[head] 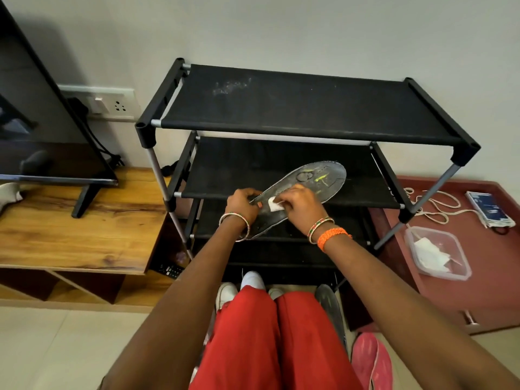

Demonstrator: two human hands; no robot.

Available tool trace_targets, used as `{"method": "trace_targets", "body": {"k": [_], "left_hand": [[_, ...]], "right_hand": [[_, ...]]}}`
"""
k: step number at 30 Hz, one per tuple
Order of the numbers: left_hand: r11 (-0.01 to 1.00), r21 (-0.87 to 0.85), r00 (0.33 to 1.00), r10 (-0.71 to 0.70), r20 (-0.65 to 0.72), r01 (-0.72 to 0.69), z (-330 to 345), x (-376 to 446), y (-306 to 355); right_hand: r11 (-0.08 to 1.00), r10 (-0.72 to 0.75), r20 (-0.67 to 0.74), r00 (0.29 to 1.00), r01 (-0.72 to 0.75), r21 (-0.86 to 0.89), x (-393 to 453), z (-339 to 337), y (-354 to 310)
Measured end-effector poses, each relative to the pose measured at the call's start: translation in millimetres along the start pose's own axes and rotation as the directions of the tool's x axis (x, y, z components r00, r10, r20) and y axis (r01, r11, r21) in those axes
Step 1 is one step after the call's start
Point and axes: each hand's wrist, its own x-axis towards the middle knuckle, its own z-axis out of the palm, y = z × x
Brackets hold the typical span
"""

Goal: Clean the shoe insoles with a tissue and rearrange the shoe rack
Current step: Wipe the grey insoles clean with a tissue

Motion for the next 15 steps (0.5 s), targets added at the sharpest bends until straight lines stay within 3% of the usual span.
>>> {"method": "trace_targets", "body": {"k": [3,5,9,10,13,15], "left_hand": [[1.0,-0.012,1.0,-0.02,-0.003,0.02,1,2,-3],[0.999,-0.043,1.0,-0.031,-0.005,0.03,0,2,-3],[0.992,-0.114,0.998,-0.055,0.007,0.056,-1,3,-2],[0.991,-0.118,0.998,-0.062,0.008,0.062,-1,3,-2],[0.989,-0.12,0.996,-0.091,0.01,0.092,0,5,-1],[0.987,-0.127,0.995,-0.101,0.006,0.101,0,6,-1]], "right_hand": [[0.985,0.17,-0.155,0.973,-0.169,0.021,2,2,0],[0.978,0.209,-0.202,0.957,-0.203,0.046,1,4,-8],[0.994,-0.079,-0.016,0.997,0.077,-0.08,-7,7,-16],[0.991,-0.085,-0.008,0.996,0.084,-0.108,-6,5,-11],[0.986,0.14,-0.164,0.976,-0.152,-0.062,0,-1,5],[0.984,0.155,-0.186,0.97,-0.167,-0.053,-1,-1,-3]]}}
